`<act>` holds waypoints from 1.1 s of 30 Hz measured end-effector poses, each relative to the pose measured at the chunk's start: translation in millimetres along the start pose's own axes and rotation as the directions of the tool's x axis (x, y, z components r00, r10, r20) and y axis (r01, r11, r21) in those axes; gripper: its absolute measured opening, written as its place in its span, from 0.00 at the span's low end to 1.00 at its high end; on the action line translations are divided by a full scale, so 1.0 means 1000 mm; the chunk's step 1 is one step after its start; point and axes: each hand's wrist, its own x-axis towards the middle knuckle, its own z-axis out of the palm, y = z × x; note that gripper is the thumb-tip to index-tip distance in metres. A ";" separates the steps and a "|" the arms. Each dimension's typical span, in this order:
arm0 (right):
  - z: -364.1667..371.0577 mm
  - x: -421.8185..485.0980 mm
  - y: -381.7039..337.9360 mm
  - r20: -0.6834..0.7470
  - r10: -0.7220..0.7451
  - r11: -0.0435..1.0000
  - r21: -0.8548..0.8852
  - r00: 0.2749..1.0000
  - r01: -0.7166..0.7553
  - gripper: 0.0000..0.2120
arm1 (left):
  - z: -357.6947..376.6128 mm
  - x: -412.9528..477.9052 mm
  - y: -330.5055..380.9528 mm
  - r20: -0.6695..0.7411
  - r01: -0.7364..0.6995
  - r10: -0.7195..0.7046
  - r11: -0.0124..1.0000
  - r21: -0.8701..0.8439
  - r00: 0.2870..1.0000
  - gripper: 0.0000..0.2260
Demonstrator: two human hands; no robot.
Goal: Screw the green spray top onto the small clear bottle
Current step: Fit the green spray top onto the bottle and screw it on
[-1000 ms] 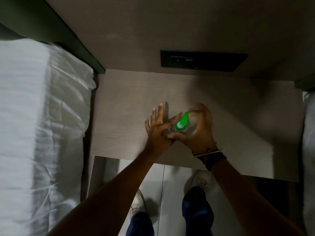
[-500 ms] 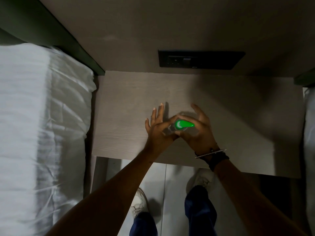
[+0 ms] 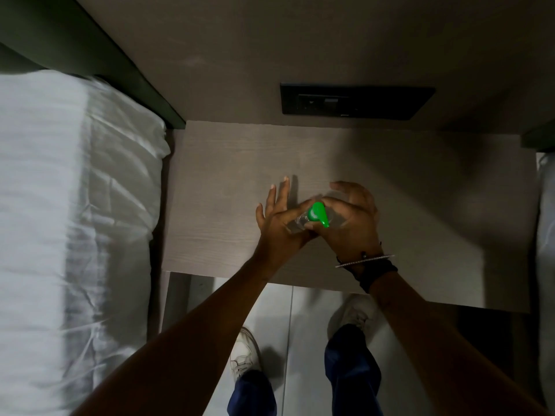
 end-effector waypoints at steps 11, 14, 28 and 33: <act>0.011 -0.011 -0.003 -0.041 0.157 0.987 -0.032 0.987 -0.158 0.39 | -0.002 -0.001 0.002 0.023 -0.020 0.019 0.999 0.042 1.000 0.26; 0.003 -0.003 0.001 0.069 0.016 1.000 0.022 0.998 -0.017 0.31 | -0.002 0.000 0.000 0.014 -0.019 0.018 0.999 0.041 1.000 0.25; -0.004 -0.001 0.007 0.074 0.016 1.000 -0.010 0.997 -0.015 0.23 | -0.002 0.004 0.005 0.044 0.017 -0.021 0.996 0.084 0.999 0.23; 0.006 0.007 0.000 0.024 0.046 0.985 -0.166 0.999 -0.041 0.28 | -0.008 0.003 0.001 0.055 -0.040 0.037 0.998 0.053 0.998 0.27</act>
